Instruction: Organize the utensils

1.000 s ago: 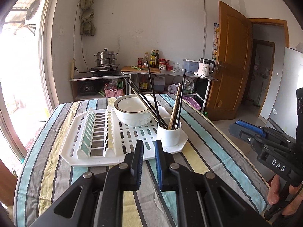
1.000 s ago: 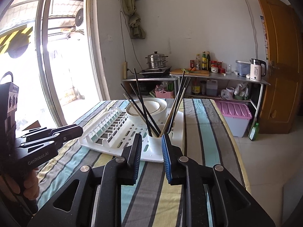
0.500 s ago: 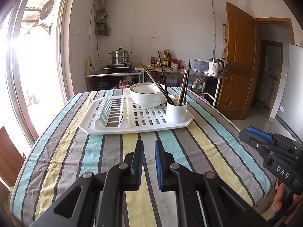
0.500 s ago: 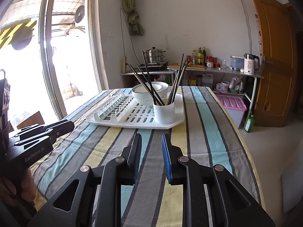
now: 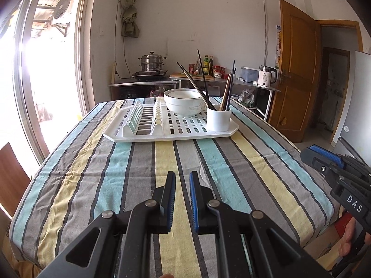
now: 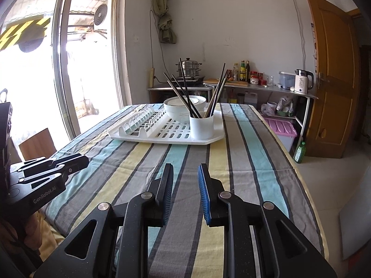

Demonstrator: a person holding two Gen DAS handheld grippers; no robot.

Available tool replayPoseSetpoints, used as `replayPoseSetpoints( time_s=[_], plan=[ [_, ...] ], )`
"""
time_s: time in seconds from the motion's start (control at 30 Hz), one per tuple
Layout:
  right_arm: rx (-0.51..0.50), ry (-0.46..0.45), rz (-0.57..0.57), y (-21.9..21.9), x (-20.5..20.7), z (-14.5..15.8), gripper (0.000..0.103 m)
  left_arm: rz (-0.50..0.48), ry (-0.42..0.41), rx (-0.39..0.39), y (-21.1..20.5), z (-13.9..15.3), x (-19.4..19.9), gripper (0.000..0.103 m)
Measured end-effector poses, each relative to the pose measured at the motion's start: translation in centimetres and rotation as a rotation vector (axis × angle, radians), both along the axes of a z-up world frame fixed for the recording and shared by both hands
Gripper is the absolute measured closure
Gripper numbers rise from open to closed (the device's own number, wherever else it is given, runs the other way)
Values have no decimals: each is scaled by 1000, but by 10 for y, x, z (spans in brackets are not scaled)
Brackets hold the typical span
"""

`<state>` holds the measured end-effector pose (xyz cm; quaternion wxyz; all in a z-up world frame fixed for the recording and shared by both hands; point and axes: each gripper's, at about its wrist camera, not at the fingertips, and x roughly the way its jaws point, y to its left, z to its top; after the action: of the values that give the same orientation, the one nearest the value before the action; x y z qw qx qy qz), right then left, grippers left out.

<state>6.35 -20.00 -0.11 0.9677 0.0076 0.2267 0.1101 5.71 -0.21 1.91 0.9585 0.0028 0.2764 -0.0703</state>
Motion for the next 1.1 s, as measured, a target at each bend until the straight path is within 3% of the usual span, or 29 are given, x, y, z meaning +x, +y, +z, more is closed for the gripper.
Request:
replayPoseSetpoints(
  time_s=[1.1],
  plan=[
    [0,14,2,0,1,-2,80,-15,15,9,-3,-5,2,92]
  ],
)
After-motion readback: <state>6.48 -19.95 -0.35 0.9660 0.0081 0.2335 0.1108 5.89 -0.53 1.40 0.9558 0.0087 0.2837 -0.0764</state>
